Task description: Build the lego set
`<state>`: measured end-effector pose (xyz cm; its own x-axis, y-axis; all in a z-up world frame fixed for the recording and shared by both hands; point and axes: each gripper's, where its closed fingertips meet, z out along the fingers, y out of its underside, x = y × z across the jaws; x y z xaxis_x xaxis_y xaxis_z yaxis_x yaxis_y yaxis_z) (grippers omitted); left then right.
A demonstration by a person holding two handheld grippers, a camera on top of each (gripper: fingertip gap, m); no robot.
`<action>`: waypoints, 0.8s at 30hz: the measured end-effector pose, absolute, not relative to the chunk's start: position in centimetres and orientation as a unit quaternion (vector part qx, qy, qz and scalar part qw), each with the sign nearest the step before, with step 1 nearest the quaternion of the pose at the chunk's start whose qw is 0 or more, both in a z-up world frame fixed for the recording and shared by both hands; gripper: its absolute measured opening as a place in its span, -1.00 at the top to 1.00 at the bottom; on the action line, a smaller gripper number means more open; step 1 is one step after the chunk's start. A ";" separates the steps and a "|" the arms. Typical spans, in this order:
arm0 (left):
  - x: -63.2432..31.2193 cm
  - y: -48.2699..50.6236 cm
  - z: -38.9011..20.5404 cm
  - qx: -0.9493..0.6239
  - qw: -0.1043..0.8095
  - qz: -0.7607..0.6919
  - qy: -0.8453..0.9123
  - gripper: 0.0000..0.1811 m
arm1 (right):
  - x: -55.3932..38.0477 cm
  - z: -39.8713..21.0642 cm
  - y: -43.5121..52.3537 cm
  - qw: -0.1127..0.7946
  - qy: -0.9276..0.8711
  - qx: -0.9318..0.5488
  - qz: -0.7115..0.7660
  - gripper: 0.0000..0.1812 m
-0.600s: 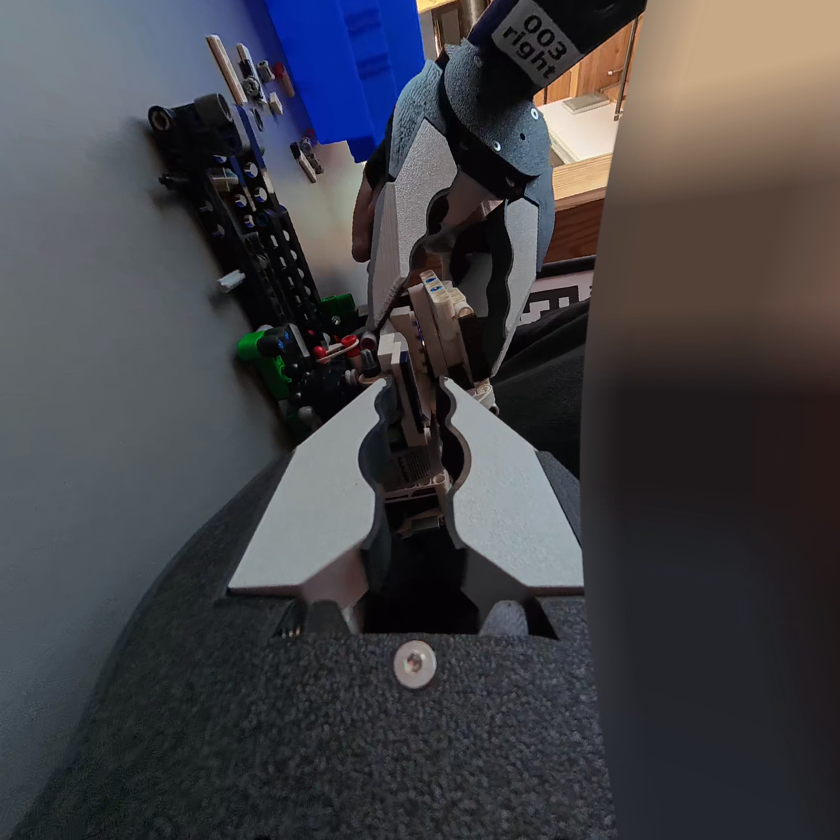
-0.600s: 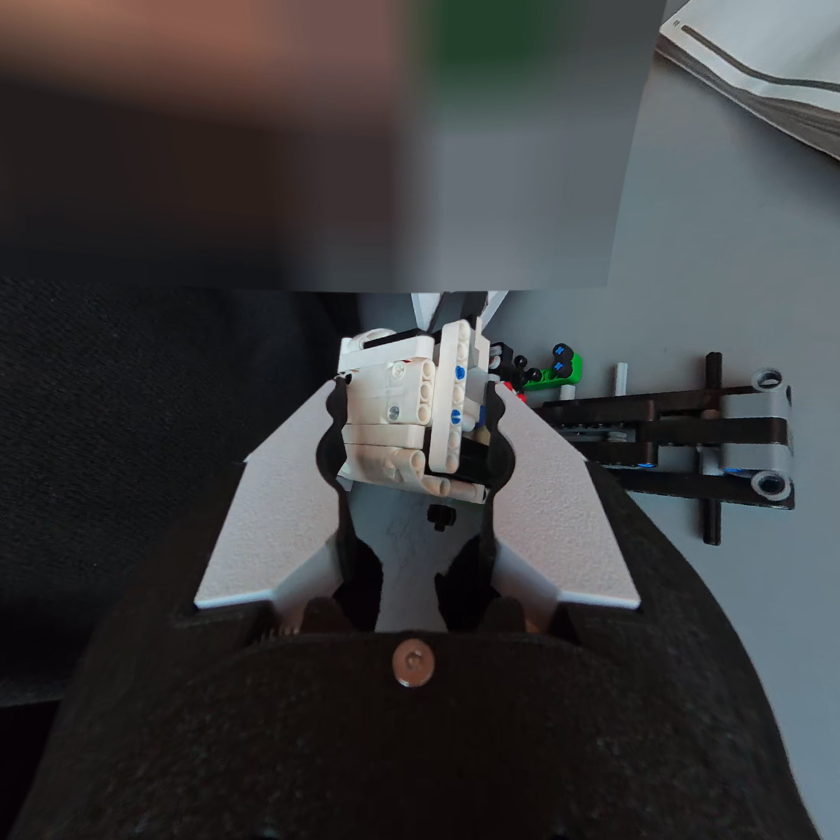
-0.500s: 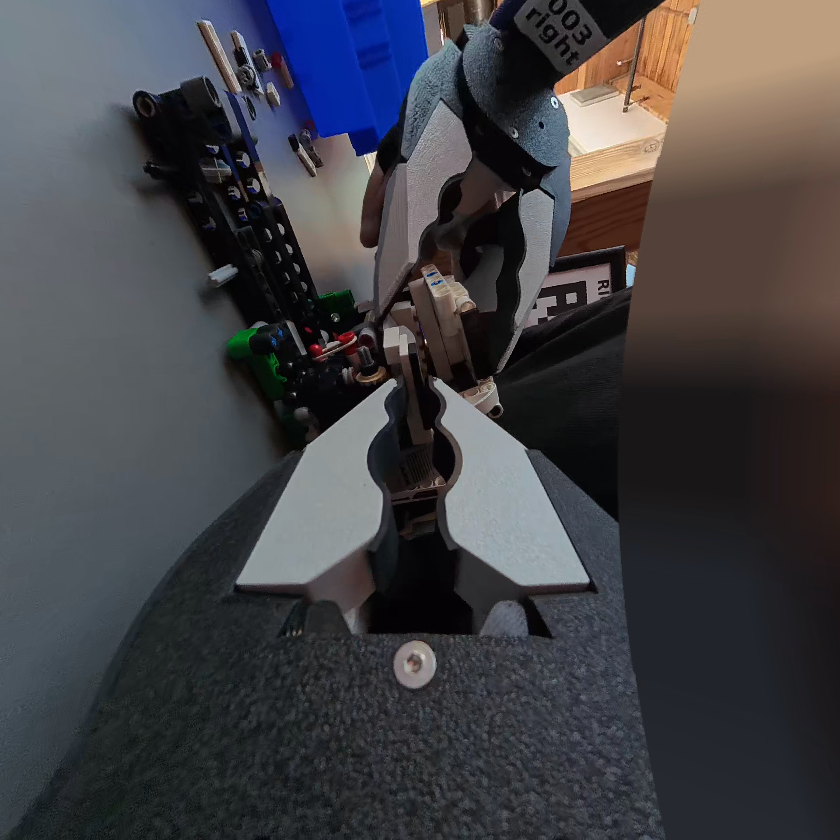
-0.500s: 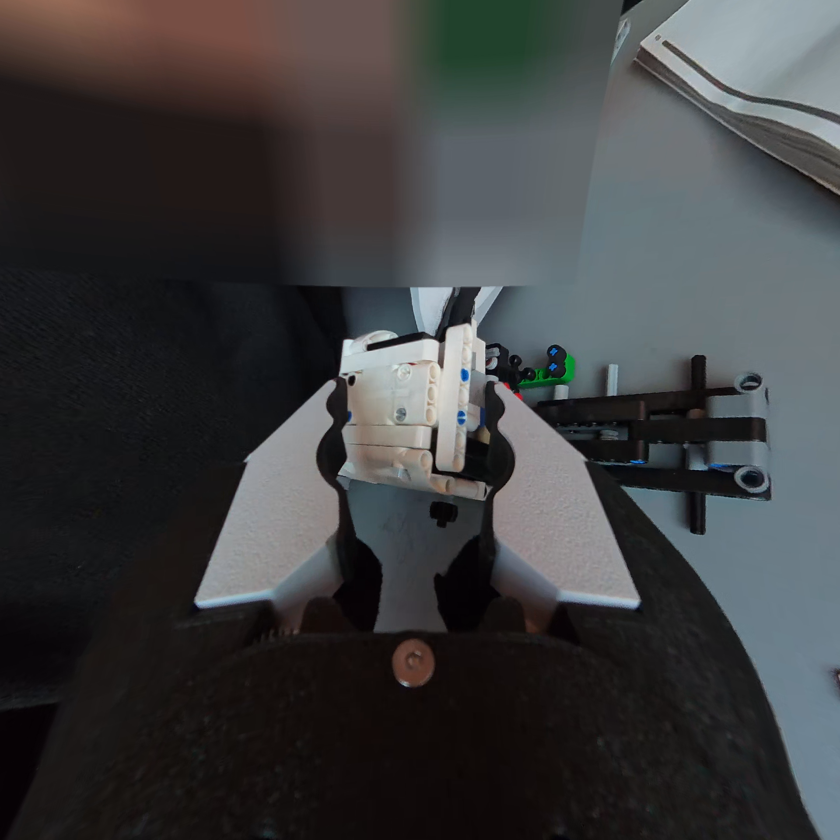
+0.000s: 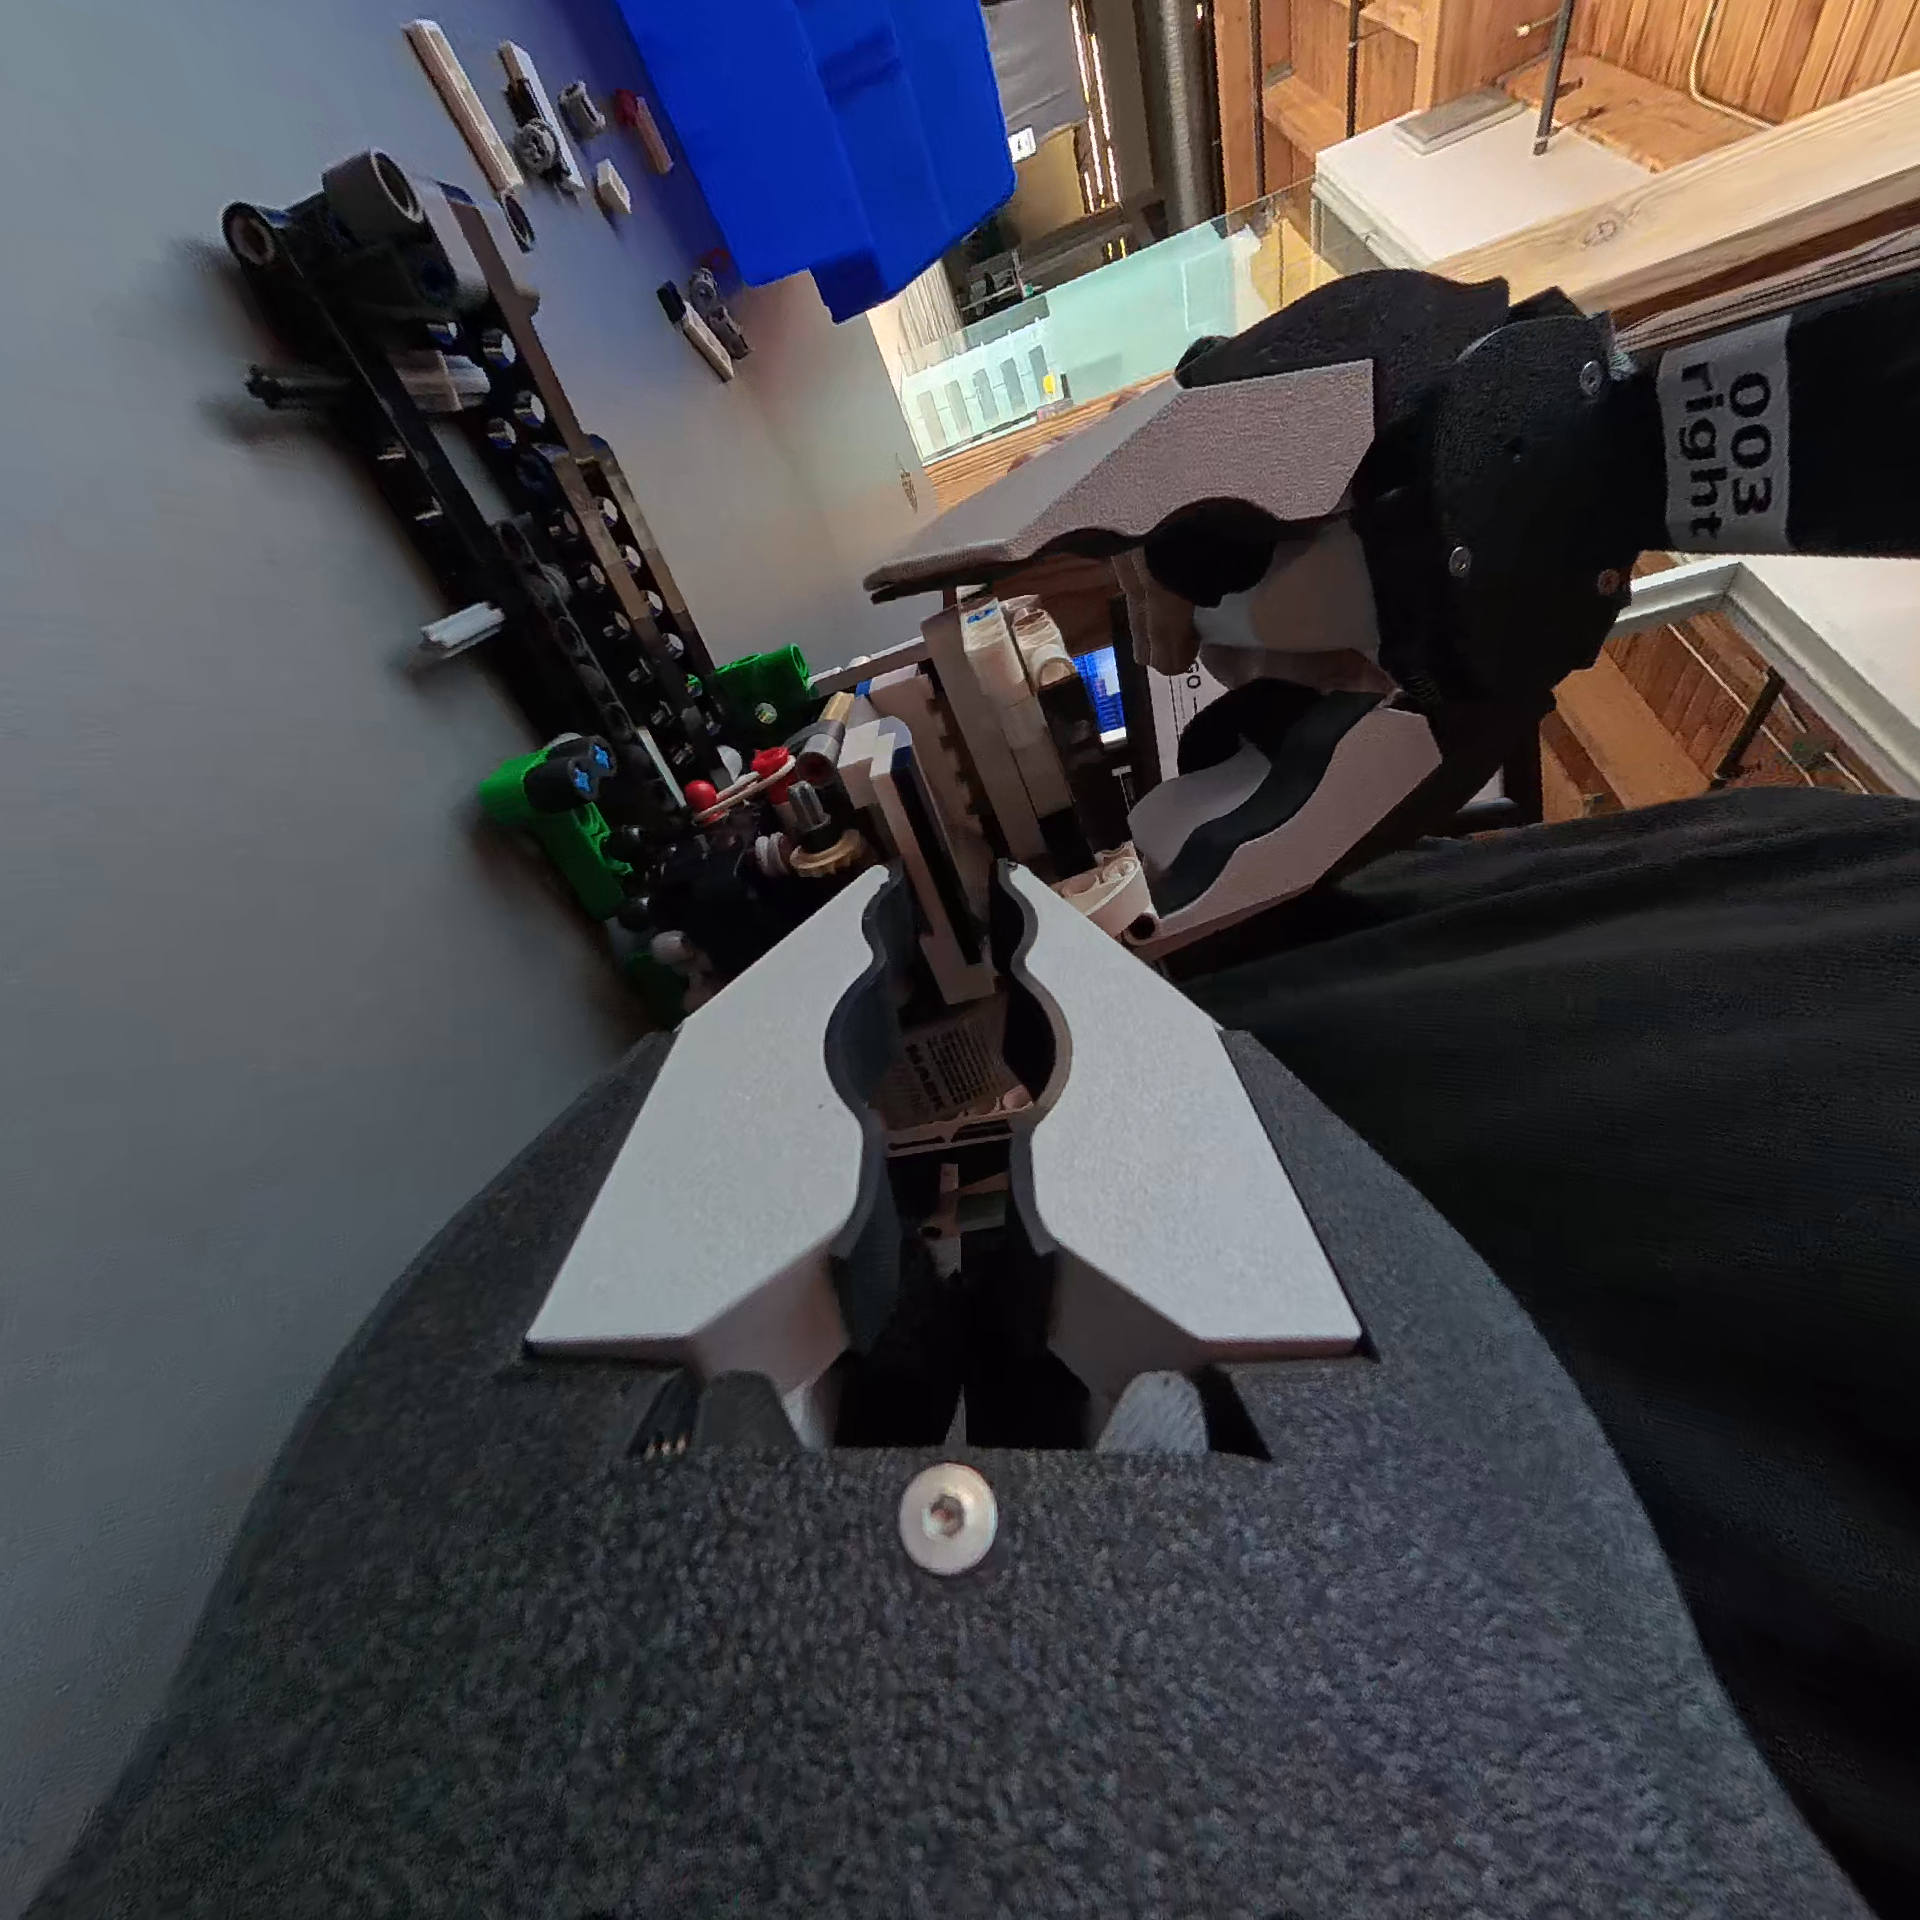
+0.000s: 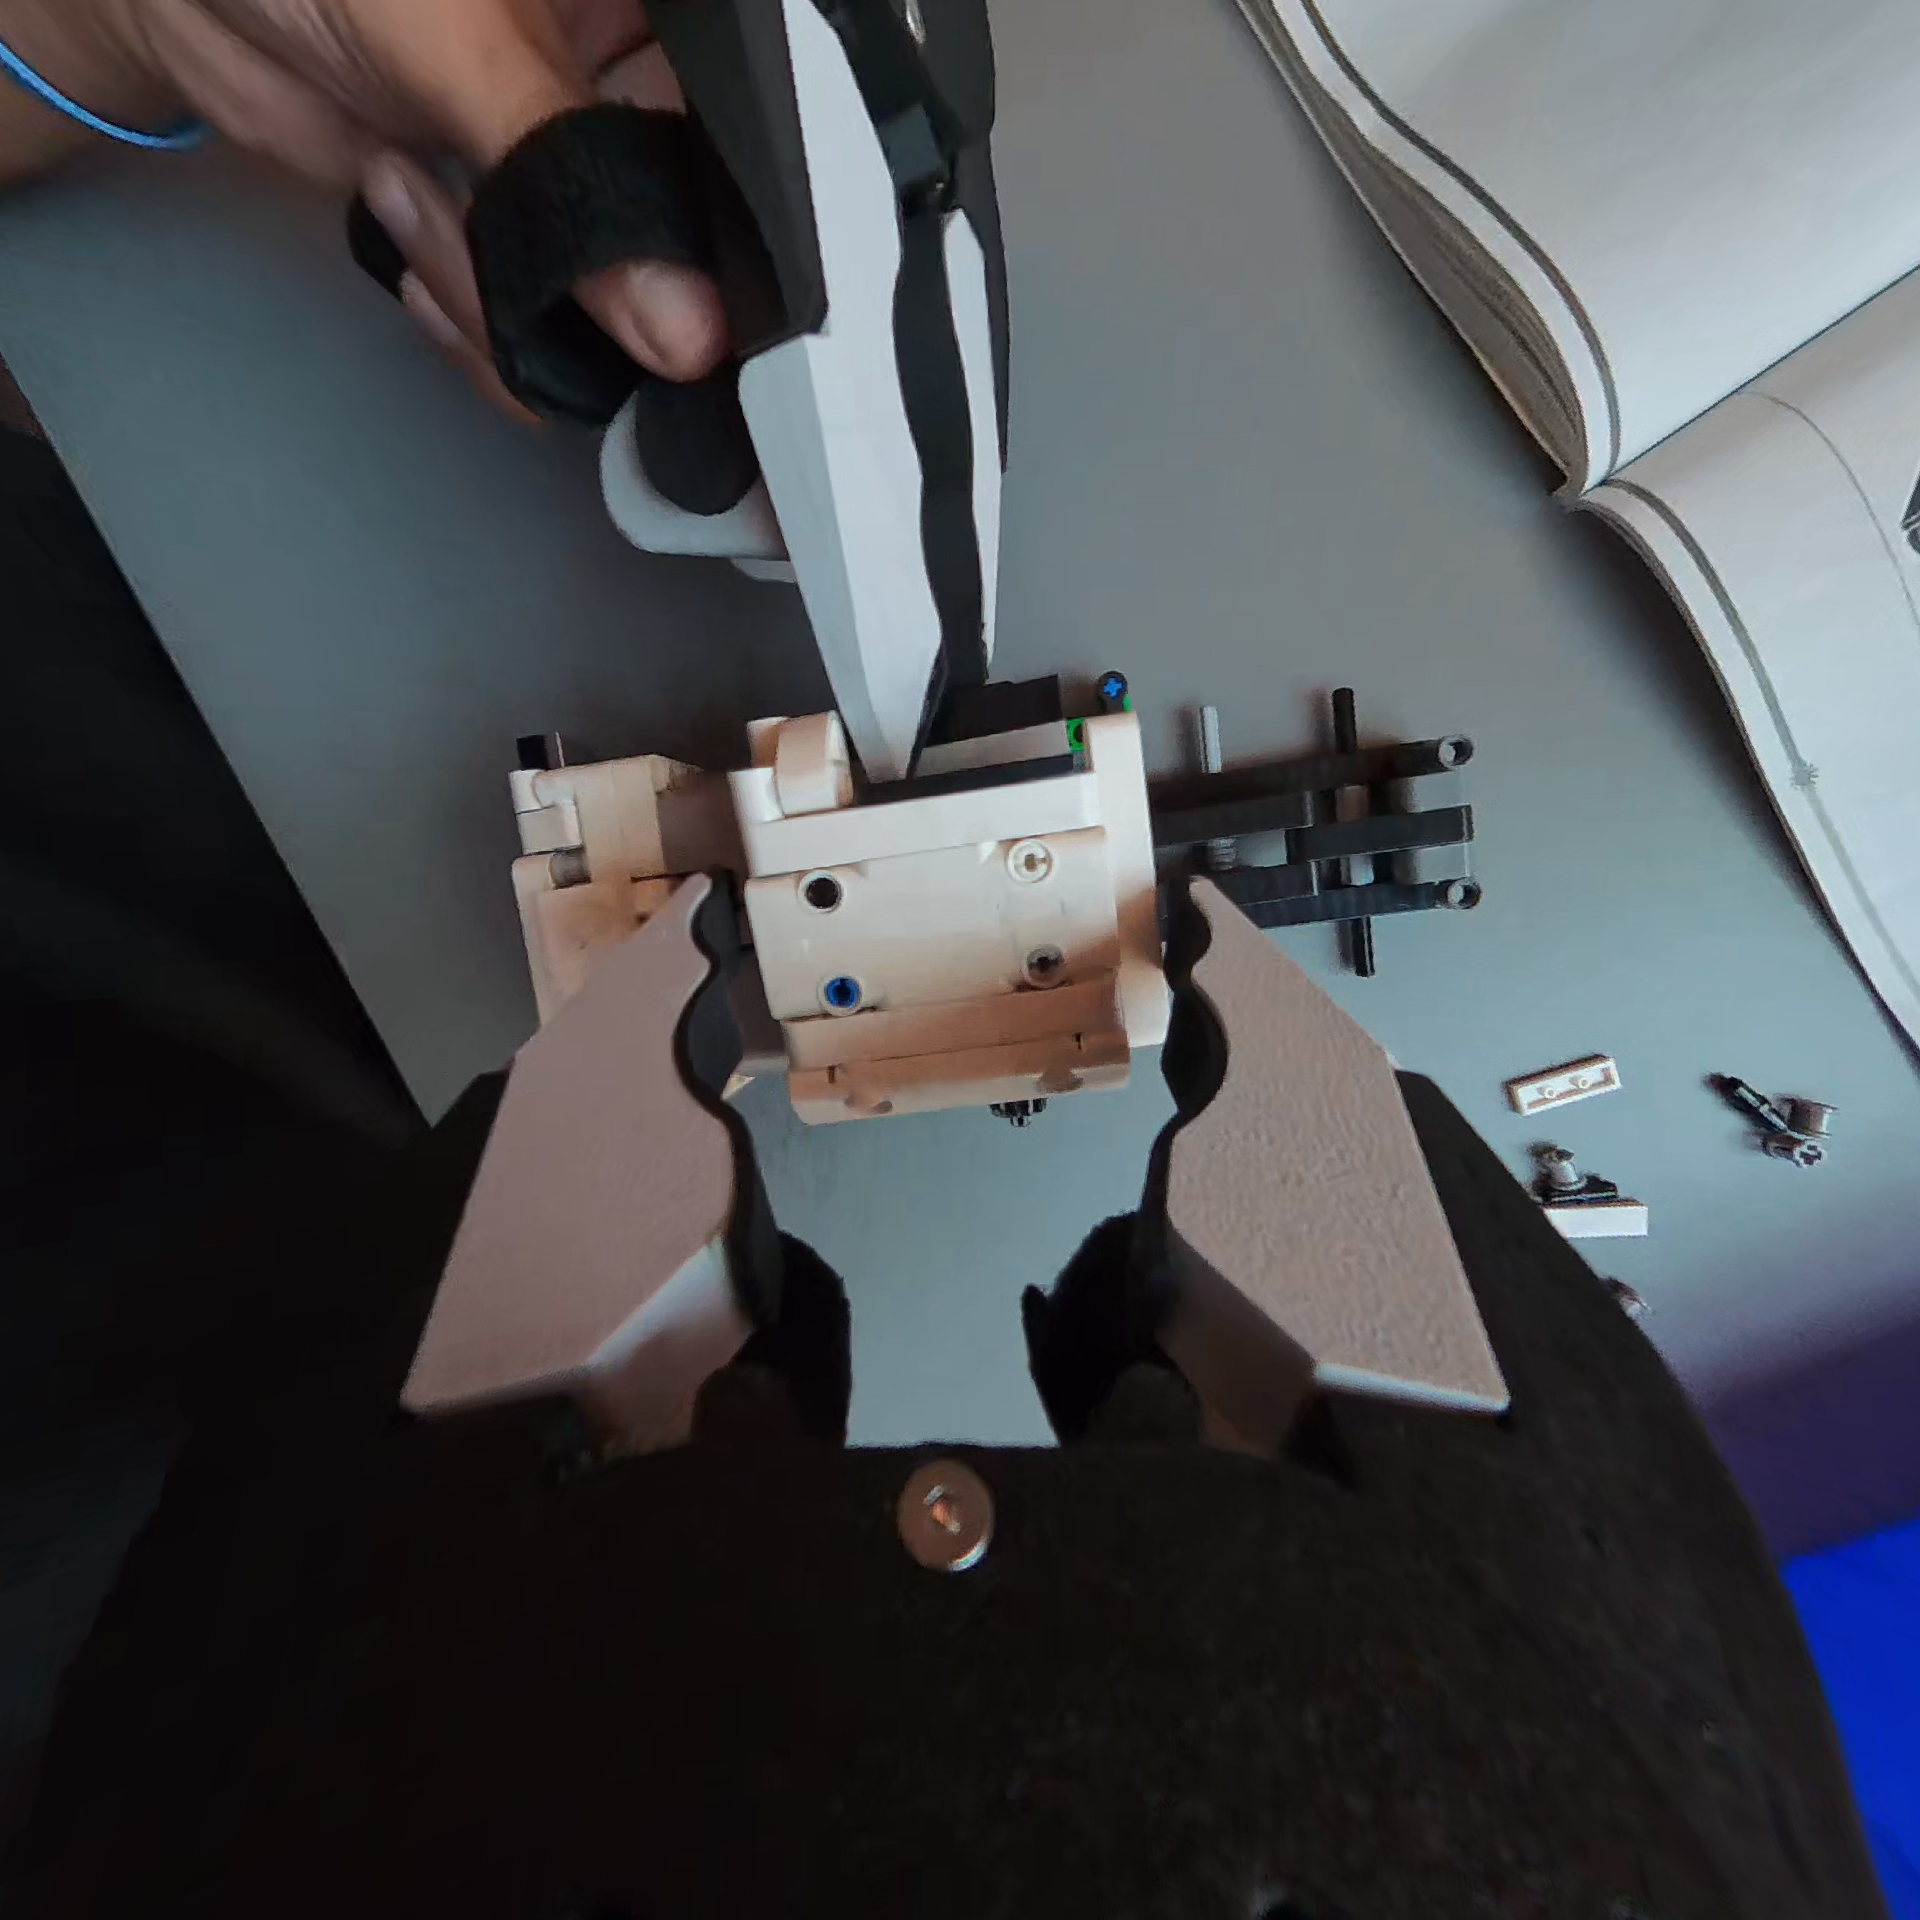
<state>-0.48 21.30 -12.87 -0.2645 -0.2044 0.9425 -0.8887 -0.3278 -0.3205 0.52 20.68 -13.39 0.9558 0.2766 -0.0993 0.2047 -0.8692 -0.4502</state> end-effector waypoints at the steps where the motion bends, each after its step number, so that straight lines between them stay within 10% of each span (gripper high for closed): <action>1: -0.5 21.4 -12.8 0.537 0.281 0.612 -0.507 0.86 | 0.5 -13.4 20.7 0.219 -0.126 -0.964 0.081 0.15; 24: -0.6 21.7 -14.2 0.591 0.171 0.585 -0.529 0.44 | 3.3 -11.8 16.3 0.501 -0.019 -0.847 0.178 0.15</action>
